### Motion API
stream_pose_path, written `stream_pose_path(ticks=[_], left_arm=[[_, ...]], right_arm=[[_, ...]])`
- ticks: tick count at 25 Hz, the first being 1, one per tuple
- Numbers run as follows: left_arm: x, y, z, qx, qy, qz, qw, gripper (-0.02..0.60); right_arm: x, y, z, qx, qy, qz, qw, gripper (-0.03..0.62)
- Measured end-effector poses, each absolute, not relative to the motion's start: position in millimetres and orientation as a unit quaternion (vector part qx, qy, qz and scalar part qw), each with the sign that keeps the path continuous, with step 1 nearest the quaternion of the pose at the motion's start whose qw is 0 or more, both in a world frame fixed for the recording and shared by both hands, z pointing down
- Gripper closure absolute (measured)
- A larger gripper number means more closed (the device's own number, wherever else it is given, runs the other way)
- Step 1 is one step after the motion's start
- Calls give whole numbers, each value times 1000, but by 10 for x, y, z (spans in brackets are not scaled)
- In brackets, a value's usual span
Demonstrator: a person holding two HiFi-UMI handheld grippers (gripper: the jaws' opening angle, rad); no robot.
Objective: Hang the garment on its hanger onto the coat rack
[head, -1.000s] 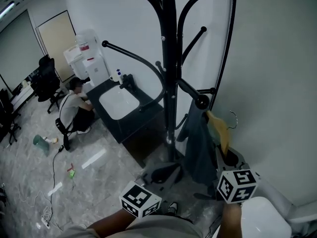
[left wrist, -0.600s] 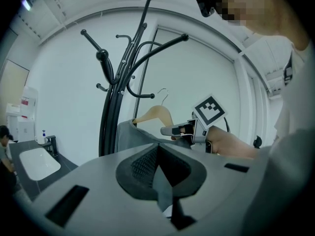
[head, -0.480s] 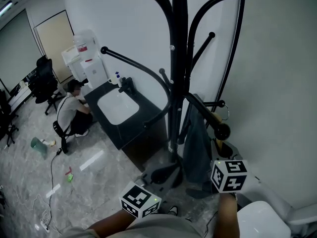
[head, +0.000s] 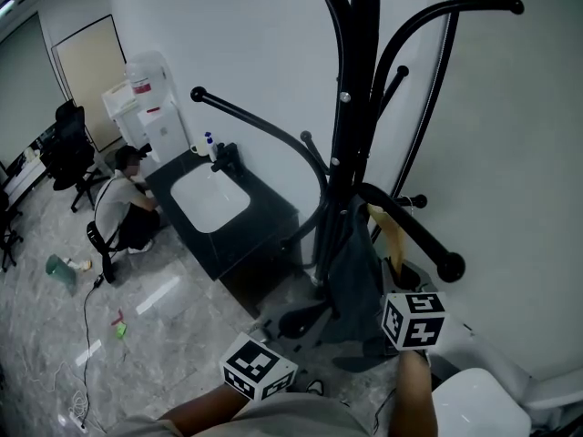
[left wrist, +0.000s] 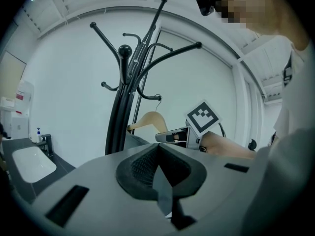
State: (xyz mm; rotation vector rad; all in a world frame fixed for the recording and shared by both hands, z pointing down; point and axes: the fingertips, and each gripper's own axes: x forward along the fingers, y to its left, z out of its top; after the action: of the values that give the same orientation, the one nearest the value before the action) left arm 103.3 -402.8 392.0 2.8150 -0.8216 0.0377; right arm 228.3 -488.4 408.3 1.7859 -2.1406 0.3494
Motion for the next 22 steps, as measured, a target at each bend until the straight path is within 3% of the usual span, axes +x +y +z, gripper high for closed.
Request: stream_pose_path(ticks=[11,15,22], left_arm=[[901,-4085,3996,953,-281,11,114,576],[901,-4075,3998,953,-282,11,115,575],[1020,-4042,3970,955,-274,19,110,575]], right_arm=[[2055,-5048,4247,609,-764,126,171,546],[2048,-5014,4137,611,-768,102,166,482],[2068,-4712,3890,627,-760,53,163,476]])
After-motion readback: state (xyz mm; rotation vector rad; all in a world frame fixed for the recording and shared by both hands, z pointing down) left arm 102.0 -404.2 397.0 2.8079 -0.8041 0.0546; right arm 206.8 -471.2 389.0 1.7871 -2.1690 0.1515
